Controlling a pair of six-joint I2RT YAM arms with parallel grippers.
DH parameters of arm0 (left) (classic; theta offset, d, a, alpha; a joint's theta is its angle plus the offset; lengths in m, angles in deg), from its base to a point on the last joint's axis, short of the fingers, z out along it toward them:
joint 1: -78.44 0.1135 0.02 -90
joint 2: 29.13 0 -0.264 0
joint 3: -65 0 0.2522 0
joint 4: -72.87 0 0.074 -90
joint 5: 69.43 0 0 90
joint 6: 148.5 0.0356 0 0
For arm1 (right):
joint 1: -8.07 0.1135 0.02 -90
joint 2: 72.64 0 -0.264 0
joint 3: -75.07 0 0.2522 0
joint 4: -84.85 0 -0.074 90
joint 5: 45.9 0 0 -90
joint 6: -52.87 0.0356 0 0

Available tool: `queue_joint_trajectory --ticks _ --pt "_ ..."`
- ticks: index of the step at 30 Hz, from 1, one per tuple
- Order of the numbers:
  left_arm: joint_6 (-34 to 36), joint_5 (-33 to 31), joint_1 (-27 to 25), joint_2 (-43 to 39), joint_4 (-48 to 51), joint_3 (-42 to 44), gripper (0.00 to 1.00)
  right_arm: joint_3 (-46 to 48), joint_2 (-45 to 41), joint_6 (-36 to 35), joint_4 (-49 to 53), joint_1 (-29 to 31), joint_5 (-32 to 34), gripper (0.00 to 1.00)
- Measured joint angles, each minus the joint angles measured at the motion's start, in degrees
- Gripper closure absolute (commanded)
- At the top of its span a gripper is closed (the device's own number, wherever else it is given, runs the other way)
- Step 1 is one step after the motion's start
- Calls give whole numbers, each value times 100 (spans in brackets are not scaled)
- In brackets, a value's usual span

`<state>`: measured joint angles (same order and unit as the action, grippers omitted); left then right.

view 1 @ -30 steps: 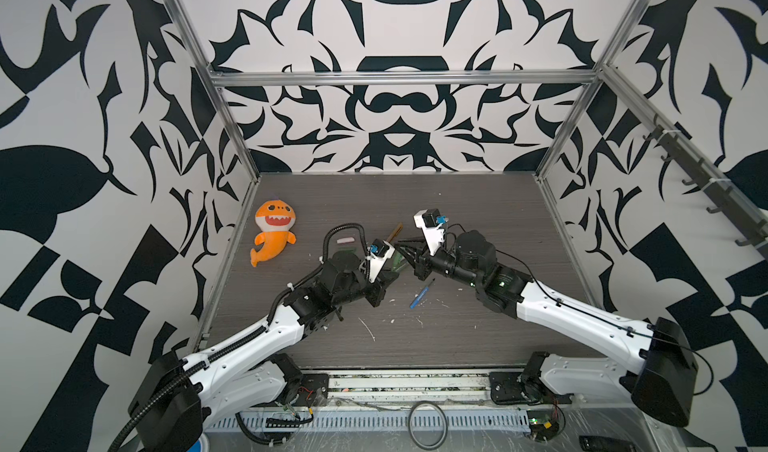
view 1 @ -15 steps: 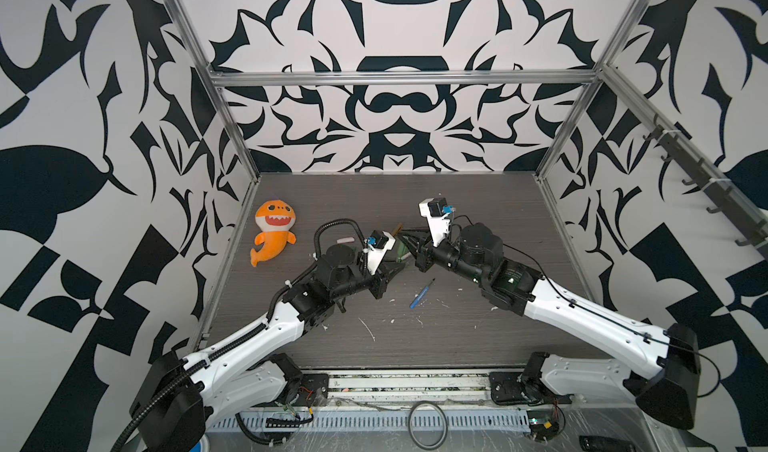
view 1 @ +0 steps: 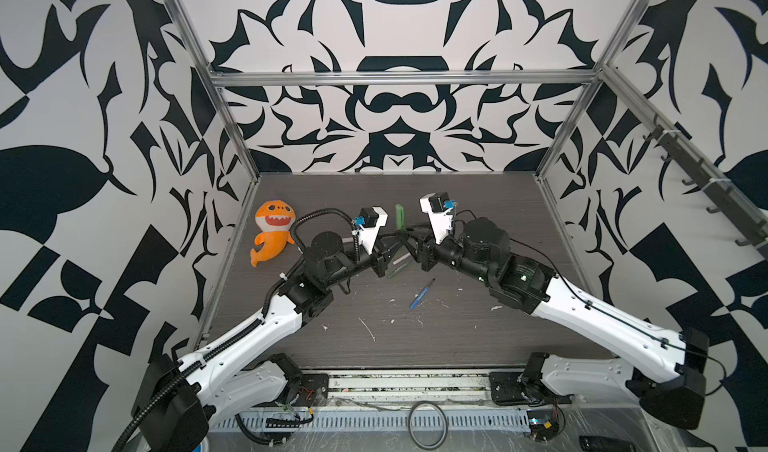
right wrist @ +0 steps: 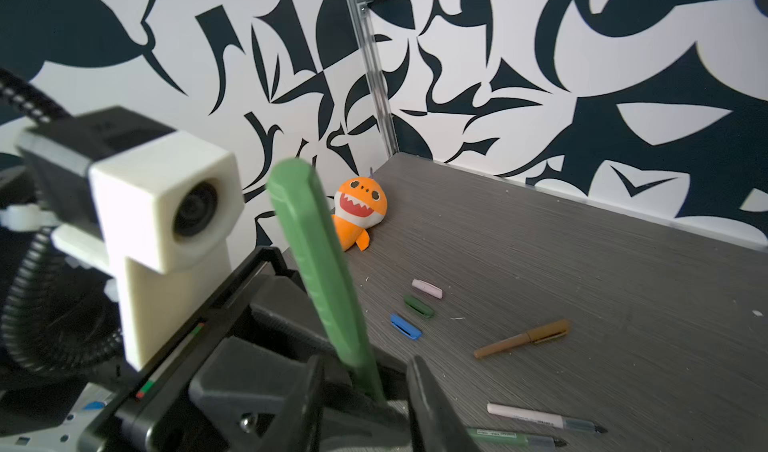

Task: Insert the pens into the pen caps
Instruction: 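Open the right gripper and withdraw it from the capped green pen, then lower the capped green pen onto the table with the left gripper and release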

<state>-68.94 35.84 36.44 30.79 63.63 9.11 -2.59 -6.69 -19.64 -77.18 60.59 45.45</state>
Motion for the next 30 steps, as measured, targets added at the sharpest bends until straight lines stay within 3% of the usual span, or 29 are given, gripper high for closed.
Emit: queue_joint_trajectory --ticks 12,18,23,27,30 --pt "-22 -44 0 179 -87 -7 93 144 -977 -240 398 -431 568 60" --pt "50 -286 0 435 164 -216 93 1272 -1274 -83 0 -1084 629 62" --pt "192 -636 81 800 634 -581 92 2159 -769 138 -262 -1657 647 63" --pt "195 -815 485 1414 1405 -1281 92 2721 -509 223 -638 -1801 935 63" --pt "315 -1062 706 2321 2415 -2406 92 2992 -415 236 -1045 -1805 1244 64"
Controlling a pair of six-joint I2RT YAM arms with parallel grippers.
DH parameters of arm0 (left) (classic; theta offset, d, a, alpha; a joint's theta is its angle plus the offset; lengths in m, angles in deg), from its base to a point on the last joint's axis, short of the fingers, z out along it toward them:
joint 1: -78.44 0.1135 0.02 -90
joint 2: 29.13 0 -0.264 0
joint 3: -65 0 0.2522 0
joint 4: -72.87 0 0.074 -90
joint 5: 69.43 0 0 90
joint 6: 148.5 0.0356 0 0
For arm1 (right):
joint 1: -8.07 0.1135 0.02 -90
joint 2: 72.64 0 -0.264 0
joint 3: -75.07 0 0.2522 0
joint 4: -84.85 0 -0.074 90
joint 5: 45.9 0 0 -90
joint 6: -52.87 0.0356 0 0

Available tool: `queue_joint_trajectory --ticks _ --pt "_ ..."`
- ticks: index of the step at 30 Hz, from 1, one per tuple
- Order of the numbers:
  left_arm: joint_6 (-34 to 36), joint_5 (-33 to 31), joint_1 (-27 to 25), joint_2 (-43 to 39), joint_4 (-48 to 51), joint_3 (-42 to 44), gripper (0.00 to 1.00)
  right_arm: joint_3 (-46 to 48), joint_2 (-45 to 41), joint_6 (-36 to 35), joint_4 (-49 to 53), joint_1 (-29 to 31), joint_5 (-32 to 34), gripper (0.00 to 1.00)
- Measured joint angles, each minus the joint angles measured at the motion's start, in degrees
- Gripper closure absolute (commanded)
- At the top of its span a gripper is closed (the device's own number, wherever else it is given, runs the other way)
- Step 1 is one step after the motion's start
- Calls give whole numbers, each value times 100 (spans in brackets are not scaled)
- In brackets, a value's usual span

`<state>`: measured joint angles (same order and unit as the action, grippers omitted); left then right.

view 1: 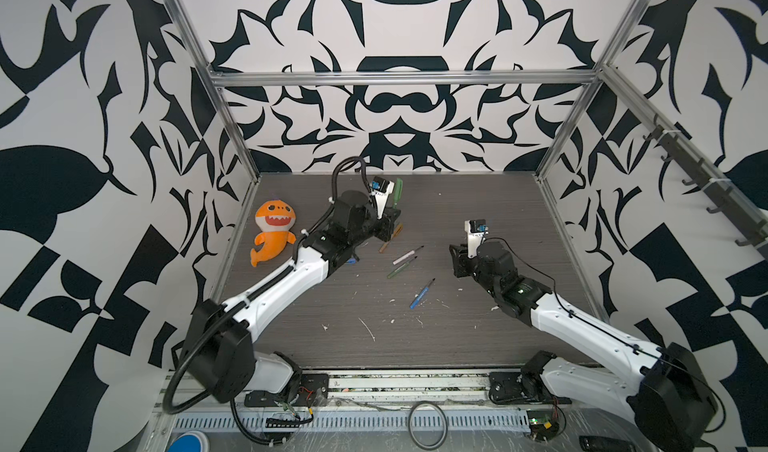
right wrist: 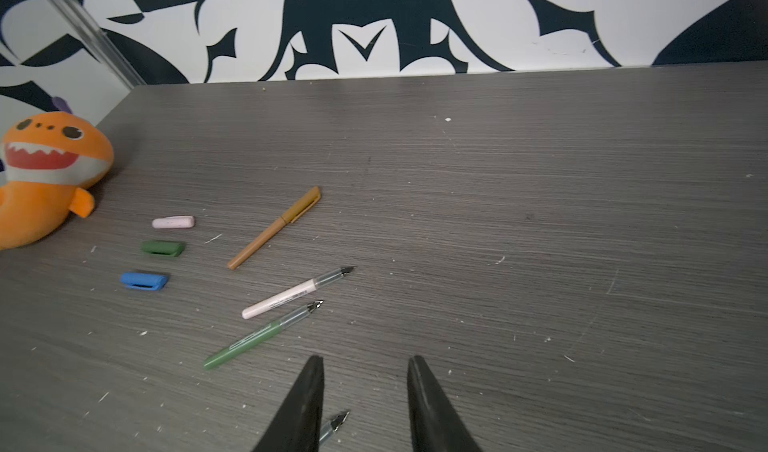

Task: Insert the pens into the pen caps
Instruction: 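Lower the capped green pen onto the table with the left gripper and release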

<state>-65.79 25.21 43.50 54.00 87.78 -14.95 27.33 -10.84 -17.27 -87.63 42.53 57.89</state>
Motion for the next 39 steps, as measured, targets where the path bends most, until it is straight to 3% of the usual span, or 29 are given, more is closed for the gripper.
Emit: queue_joint_trajectory --ticks 5,16,25,39 --pt "192 -481 208 1537 1580 -1620 91 577 -44 118 -702 0 632 66" --pt "127 -584 511 3652 3683 -2979 85 973 -59 315 -1198 -4 1364 68" --pt "-127 -503 592 4712 4140 -3838 84 973 -59 450 -1204 -11 1388 68" --pt "-264 -358 800 4975 4398 -4310 75 973 68 564 -1202 -13 1207 68"
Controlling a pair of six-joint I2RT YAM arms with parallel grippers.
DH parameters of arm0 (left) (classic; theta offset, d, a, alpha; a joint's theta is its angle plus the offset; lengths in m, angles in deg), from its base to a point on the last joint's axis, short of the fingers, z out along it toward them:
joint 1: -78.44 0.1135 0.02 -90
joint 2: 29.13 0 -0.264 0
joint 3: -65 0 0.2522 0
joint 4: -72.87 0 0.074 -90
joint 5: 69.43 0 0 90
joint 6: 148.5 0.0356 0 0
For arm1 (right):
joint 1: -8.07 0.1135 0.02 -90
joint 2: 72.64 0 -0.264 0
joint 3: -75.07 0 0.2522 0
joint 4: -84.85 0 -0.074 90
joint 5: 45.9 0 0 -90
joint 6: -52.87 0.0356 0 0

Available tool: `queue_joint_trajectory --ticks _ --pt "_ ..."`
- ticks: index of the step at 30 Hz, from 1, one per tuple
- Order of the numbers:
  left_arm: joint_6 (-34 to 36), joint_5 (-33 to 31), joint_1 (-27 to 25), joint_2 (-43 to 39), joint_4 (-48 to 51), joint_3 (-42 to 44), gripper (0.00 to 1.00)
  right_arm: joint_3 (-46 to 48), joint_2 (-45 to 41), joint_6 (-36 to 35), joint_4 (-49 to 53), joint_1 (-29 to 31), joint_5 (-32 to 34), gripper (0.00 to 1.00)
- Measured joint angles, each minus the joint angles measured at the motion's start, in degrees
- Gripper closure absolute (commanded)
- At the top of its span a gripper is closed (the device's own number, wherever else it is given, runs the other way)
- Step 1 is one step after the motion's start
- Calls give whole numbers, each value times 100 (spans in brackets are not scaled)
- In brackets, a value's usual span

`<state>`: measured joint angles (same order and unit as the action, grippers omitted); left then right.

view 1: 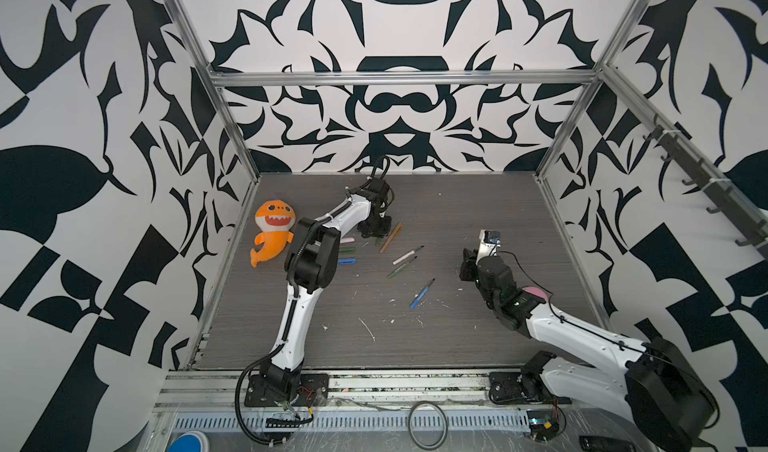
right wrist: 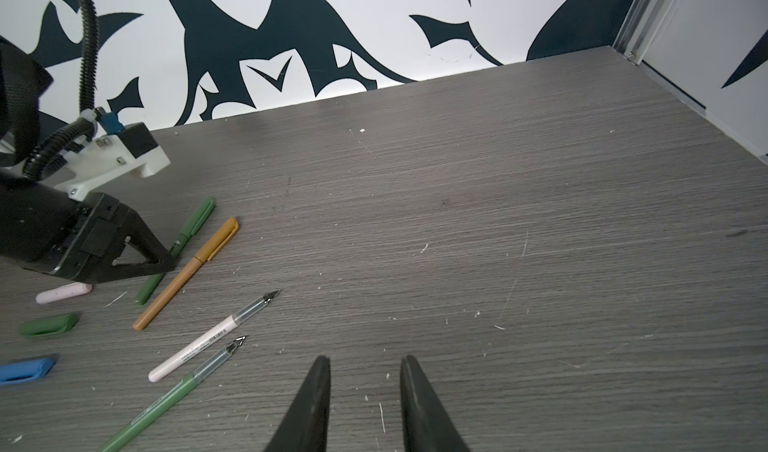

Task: Insert the pens into the pen caps
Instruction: 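Lower the capped green pen onto the table with the left gripper and release, then move the left gripper over the pink cap and lower onto it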

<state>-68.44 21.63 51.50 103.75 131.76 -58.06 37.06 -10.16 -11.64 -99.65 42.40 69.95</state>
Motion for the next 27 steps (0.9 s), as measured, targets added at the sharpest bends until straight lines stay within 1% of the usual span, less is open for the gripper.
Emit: queue_joint_trajectory --ticks 7,10,13,17,21,24,27 --pt "39 52 7 -2 28 0 74 0 55 9 -4 0 -79 69" --pt "79 48 15 -28 74 0 71 0 74 9 2 0 -118 69" --pt "94 28 39 -146 116 22 66 0 74 11 2 0 -146 69" --pt "76 17 166 -660 74 210 59 0 74 13 2 0 -192 68" --pt "2 11 431 -1351 -107 520 56 0 74 13 2 0 -254 68" --pt "-63 -44 667 -1729 -260 791 55 0 74 17 2 0 -284 68" --pt "-170 -68 894 -1904 -369 1080 55 0 74 31 2 0 -295 68"
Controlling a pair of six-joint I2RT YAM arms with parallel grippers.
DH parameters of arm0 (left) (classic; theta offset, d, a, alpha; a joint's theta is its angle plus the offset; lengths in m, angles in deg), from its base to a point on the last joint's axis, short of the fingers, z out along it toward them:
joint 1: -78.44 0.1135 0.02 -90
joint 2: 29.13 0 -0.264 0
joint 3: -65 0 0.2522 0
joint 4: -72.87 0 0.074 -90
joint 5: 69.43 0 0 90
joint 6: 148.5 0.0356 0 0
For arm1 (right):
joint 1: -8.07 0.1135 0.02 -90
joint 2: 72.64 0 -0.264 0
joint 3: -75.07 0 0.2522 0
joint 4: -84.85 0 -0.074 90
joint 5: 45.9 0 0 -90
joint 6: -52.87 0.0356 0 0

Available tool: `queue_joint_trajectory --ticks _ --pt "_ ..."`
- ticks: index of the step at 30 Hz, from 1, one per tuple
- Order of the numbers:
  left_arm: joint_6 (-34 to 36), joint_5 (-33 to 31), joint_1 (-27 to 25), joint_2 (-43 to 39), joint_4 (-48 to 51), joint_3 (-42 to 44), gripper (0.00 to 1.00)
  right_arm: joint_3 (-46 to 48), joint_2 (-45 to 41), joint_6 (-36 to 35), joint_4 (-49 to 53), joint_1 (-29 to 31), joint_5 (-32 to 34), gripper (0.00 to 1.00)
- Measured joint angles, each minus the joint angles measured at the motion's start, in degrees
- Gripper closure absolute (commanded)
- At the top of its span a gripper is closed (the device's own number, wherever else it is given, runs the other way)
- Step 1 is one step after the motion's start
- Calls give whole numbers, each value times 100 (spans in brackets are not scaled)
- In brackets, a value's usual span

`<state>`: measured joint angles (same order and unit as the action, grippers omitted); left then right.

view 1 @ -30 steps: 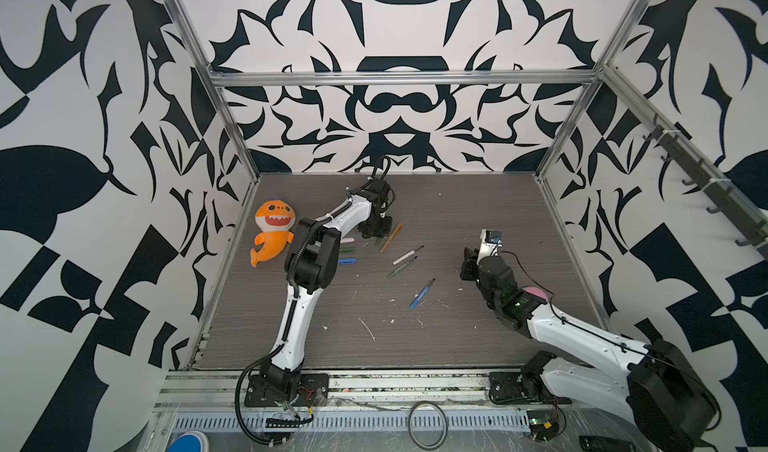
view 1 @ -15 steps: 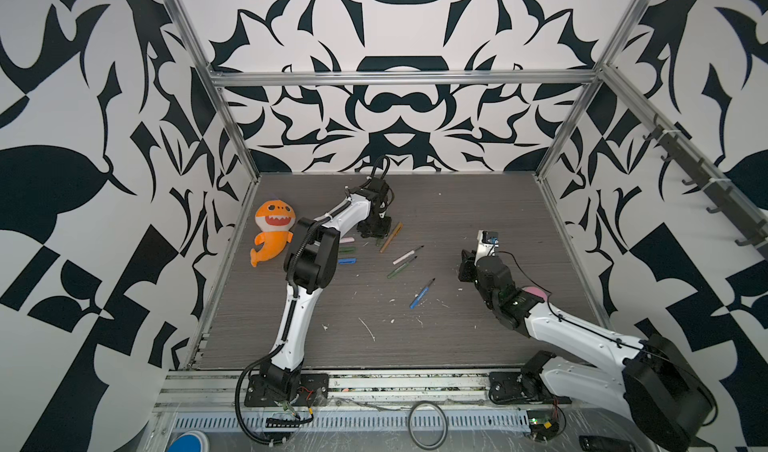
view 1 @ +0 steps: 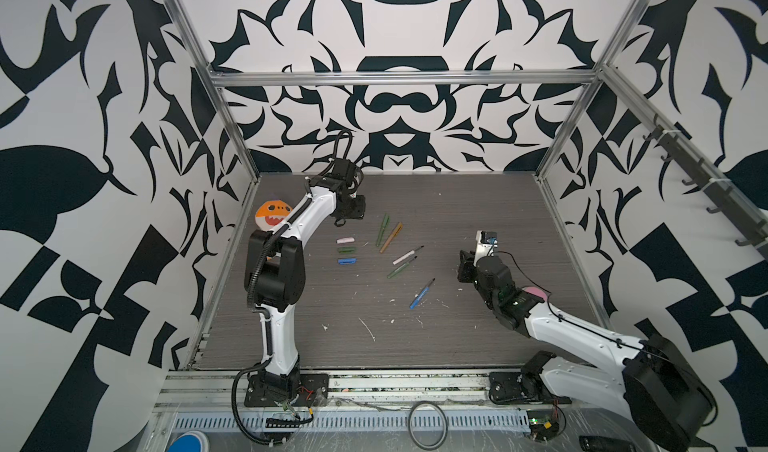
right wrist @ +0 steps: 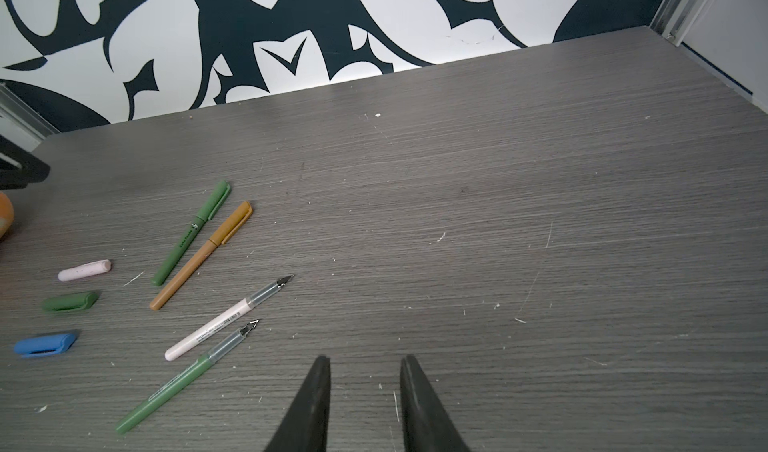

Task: Insert the pens into the pen caps
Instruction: 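Move the left gripper over the pink cap and lower onto it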

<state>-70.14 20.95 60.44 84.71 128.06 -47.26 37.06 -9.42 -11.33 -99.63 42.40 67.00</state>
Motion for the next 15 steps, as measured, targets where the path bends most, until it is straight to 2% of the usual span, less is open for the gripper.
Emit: queue_joint_trajectory --ticks 6,15 --pt "-227 22 358 -26 -57 542 55 0 0 2 0 0 -11 68" --pt "-363 72 396 190 -7 470 54 0 68 9 -4 0 -92 62"
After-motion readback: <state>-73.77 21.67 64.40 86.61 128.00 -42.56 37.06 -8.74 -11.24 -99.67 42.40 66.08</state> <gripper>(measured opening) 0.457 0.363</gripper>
